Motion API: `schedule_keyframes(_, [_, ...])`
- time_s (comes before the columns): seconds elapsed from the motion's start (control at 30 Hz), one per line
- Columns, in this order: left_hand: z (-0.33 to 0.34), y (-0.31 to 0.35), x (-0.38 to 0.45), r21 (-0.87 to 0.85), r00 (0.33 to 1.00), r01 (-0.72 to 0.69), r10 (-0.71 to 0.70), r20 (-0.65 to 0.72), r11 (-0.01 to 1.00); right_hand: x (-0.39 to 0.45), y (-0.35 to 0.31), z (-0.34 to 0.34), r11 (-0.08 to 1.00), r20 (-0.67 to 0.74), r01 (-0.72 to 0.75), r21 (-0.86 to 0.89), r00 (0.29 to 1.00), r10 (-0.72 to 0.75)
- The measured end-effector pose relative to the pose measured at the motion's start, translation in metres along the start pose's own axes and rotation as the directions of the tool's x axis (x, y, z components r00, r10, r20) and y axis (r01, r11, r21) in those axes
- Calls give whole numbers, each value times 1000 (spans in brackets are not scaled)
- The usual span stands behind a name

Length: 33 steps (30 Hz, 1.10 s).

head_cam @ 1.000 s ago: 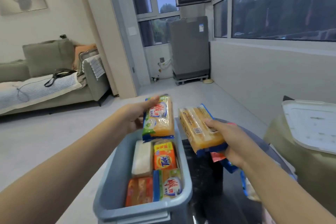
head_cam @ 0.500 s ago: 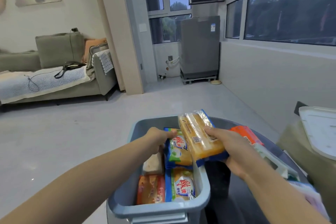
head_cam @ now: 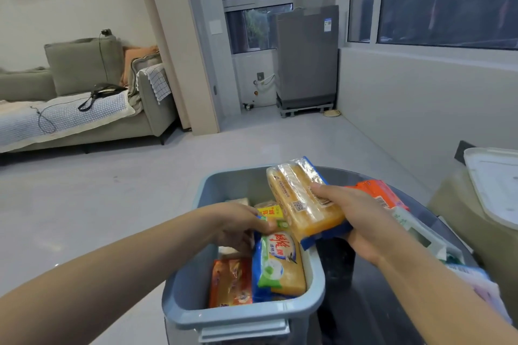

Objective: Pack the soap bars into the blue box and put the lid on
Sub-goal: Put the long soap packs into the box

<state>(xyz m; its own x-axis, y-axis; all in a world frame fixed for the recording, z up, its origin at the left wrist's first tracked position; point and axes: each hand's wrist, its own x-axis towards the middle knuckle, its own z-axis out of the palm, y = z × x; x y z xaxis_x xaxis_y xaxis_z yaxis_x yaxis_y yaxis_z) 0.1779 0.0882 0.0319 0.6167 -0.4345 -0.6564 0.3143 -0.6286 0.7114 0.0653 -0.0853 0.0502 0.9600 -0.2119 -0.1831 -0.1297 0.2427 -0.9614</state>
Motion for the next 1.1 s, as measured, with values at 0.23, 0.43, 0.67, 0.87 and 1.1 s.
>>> schedule_keyframes(0.23, [3, -7, -11, 382, 991, -100, 125, -40, 919, -6, 2, 3, 1000, -13, -6, -26, 1000, 5])
schedule_keyframes(0.43, [1, -12, -8, 511, 994, -95, 113, -3, 854, -10, 3, 6, 998, -32, 7, -55, 999, -9])
schedule_keyframes(0.67, [2, -18, -12, 338, 973, -201, 227, -40, 919, -14, 6, 8, 998, -37, 11, -68, 999, -14])
schedule_keyframes(0.87, [3, -3, -38, -245, 886, -462, 454, -90, 852, -25, 9, 19, 998, -23, 9, -59, 1000, -11])
schedule_keyframes(1.1, [0, -2, -53, -165, 875, -483, 481, -57, 860, -36, 12, 29, 864, 22, 165, -476, 984, -176])
